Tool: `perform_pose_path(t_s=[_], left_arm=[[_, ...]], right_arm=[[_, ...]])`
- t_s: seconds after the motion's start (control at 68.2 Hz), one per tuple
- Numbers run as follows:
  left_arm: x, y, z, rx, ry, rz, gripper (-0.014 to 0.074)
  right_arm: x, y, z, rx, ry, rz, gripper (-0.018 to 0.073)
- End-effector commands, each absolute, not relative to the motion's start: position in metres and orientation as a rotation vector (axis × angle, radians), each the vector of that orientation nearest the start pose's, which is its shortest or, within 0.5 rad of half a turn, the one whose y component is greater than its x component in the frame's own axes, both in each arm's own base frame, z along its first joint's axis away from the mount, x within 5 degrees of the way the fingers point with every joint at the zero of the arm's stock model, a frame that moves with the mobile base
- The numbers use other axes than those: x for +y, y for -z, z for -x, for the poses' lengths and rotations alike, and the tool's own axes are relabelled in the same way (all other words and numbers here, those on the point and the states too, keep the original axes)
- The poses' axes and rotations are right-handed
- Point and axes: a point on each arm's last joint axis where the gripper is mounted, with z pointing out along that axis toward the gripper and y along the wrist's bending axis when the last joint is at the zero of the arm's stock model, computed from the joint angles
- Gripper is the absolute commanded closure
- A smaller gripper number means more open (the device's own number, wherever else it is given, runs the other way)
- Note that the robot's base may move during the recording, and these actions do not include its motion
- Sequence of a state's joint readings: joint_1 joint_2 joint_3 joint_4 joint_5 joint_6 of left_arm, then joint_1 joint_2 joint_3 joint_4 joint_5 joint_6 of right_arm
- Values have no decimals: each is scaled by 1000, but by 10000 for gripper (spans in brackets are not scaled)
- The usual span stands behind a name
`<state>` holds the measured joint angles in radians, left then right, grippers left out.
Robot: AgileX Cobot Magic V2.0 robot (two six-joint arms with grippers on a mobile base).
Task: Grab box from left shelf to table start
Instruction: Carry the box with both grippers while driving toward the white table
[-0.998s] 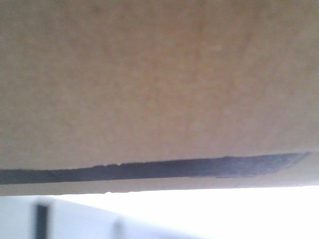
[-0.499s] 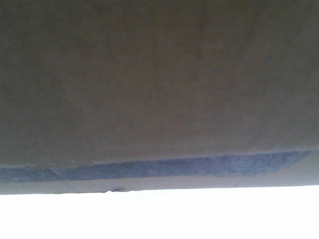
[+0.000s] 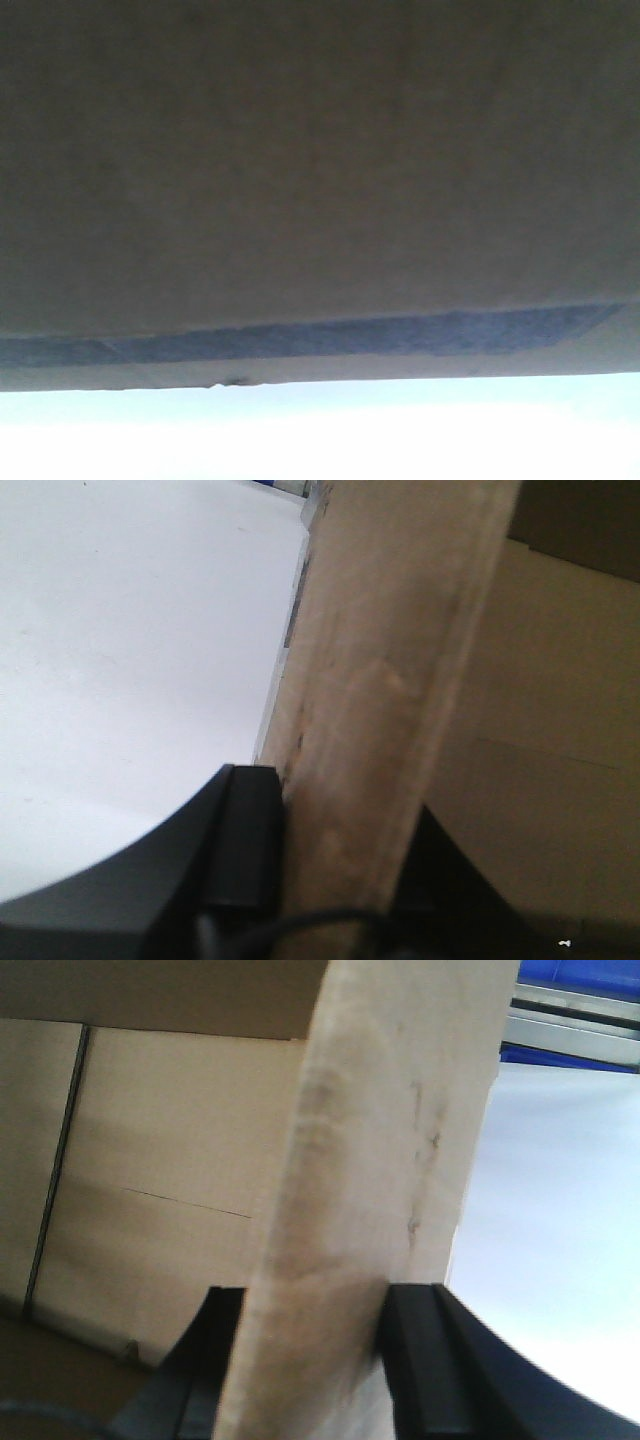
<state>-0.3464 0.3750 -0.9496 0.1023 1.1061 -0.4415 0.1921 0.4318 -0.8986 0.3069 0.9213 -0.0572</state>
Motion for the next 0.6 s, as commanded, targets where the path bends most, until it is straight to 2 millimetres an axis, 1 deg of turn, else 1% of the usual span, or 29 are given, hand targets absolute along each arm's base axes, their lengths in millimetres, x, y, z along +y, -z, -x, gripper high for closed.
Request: perform_pose_path(t_s=[0.0, 0.587], left_arm=[[-3, -417, -16, 1858, 450, -26, 689], [-3, -417, -16, 1858, 450, -26, 689]], right_arm=[[25, -417, -45, 1751, -366, 203, 500], [25, -417, -45, 1751, -366, 203, 500]])
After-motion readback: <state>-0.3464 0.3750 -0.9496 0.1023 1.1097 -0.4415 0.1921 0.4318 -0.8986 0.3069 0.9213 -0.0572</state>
